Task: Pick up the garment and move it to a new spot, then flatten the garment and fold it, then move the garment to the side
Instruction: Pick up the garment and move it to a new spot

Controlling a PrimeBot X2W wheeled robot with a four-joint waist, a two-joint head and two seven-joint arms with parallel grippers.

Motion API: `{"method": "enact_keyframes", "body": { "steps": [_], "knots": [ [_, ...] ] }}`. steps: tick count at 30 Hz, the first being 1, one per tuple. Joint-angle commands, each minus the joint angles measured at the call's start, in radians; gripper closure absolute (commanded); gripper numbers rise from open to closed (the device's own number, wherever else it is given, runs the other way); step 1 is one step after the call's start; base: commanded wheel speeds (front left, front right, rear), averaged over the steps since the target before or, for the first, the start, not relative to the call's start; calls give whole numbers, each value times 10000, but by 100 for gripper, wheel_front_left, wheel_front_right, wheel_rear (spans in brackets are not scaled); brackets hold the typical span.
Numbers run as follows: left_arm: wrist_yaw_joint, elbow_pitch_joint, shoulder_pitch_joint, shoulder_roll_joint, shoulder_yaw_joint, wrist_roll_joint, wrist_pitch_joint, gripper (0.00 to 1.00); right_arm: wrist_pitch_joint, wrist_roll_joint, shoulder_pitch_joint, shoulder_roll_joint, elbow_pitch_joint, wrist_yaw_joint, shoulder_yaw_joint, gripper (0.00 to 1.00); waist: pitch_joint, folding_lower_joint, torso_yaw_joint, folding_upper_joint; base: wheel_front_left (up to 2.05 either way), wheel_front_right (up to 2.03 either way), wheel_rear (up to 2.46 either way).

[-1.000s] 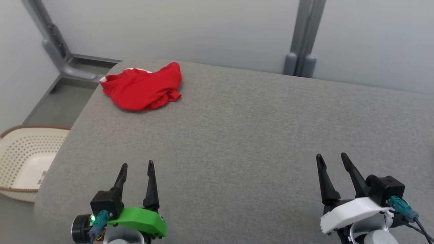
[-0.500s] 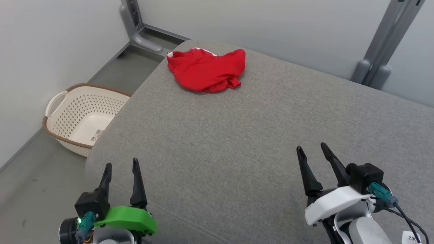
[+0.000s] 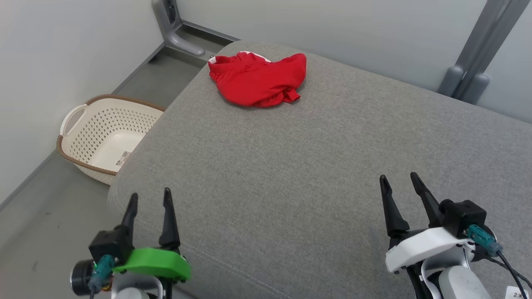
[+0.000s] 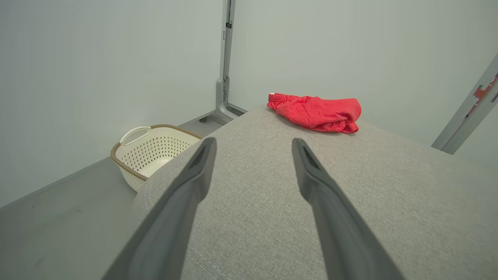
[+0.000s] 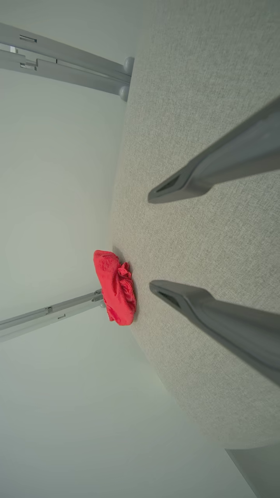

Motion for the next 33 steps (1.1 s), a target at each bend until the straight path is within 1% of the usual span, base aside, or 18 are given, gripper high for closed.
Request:
{"method": "enact_keyframes", "body": {
  "steps": [1, 3, 4, 9, 11, 13, 15, 17, 19, 22, 23, 25, 26, 27, 30, 33],
  "knots": [
    [-14, -149, -361, 123, 185, 47, -32, 0, 81, -176, -146, -27, -180, -15, -24, 0, 428, 0, -357, 0, 0, 0, 0],
    [-74, -342, -726, 218, 378, 36, -31, 0, 220, -360, -357, -36, -437, -15, -79, 0, 806, 0, -655, 0, 0, 0, 0],
    [-132, -443, -1021, 357, 505, 92, -31, 0, 308, -469, -451, -35, -583, -15, -68, 0, 1021, 0, -836, 0, 0, 0, 0],
    [-458, -609, -2932, 1400, 896, 512, 52, 0, 706, -923, -840, -36, -1122, -15, -169, 0, 1732, 0, -1542, 0, 0, 0, 0],
    [-701, -621, -3930, 1975, 1002, 740, 188, 0, 913, -1126, -1027, -33, -1393, -15, -115, 0, 2073, 0, -1948, 0, 0, 0, 0],
    [-1162, -510, -5061, 2475, 960, 864, 399, 0, 1076, -1387, -1189, -39, -1698, -17, -142, 0, 2412, 0, -2378, 0, 0, 0, 0],
    [-1576, -188, -6093, 2811, 894, 806, 739, 0, 1241, -1519, -1318, -33, -1967, -15, -186, 0, 2727, 0, -2708, 0, 0, 0, 0],
    [-1941, 349, -7101, 2935, 853, 586, 1257, 0, 1394, -1689, -1415, -32, -2255, -15, -256, 0, 3055, 0, -2992, 0, 0, 0, 0],
    [-2198, 1035, -8047, 2981, 728, 468, 1811, 0, 1516, -1829, -1486, -30, -2522, -15, -357, 0, 3394, 0, -3244, 0, 0, 0, 0],
    [-2459, 2095, -9173, 3101, 425, 402, 2606, 0, 1652, -2012, -1588, -29, -2846, -15, -397, 0, 3934, 0, -3636, 0, 0, 0, 0],
    [-2548, 2530, -9494, 3041, 264, 330, 2913, 0, 1673, -2127, -1643, -29, -2957, -15, -443, 0, 4114, 0, -3756, 0, 0, 0, 0],
    [-2681, 3192, -9974, 2911, 69, 5, 3436, 0, 1704, -2065, -1695, -29, -3154, -15, -473, 0, 4458, 0, -3964, 0, 0, 0, 0],
    [-2726, 3441, -10165, 2929, -12, -66, 3617, 0, 1747, -2089, -1705, -26, -3225, -15, -457, 0, 4605, 0, -4044, 0, 0, 0, 0],
    [-2759, 3650, -10331, 2955, -293, -43, 3716, 0, 1751, -2177, -1719, -26, -3316, -15, -497, 0, 4761, 0, -4116, 0, 0, 0, 0],
    [-2814, 4399, -10494, 3116, -840, -235, 4065, 0, 1828, -2556, -1758, -26, -3579, -15, -566, 0, 5129, 0, -4280, 0, 0, 0, 0],
    [-2831, 4985, -10482, 3131, -1362, -861, 4440, 0, 1894, -2631, -1741, -24, -3945, -15, -590, 0, 5426, 0, -4432, 0, 0, 0, 0]
  ]
}}
